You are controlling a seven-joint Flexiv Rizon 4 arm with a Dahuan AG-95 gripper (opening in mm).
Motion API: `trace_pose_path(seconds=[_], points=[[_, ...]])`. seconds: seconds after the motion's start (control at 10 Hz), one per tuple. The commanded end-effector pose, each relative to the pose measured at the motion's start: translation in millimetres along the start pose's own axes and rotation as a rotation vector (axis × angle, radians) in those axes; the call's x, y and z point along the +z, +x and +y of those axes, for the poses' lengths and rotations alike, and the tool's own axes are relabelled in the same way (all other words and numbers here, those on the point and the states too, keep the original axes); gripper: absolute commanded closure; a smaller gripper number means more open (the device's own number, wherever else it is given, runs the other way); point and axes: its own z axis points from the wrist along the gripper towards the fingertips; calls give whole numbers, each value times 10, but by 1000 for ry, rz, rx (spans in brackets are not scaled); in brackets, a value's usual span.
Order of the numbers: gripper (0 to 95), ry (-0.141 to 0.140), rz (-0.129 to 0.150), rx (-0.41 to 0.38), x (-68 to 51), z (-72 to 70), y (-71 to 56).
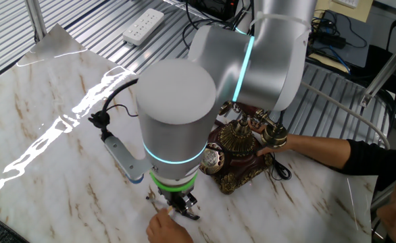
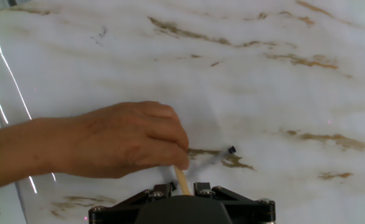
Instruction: Dial a number on an old rotary phone
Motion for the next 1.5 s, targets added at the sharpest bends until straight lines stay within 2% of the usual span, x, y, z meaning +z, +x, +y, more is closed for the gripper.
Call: trace_pose_path(seconds=[0.1, 0.2, 0.4, 0.8, 1.0, 1.3, 1.5], points=[[760, 7, 2, -16, -9, 26, -34], [570, 5, 1, -31, -11, 43, -60], [570, 2, 0, -94, -22, 86, -118], [570, -1, -10, -158, 2, 101, -124], [570, -2, -22, -191, 13, 103, -128], [570, -17, -61, -206, 75, 113, -139], [570, -27, -68, -215, 105, 117, -169]])
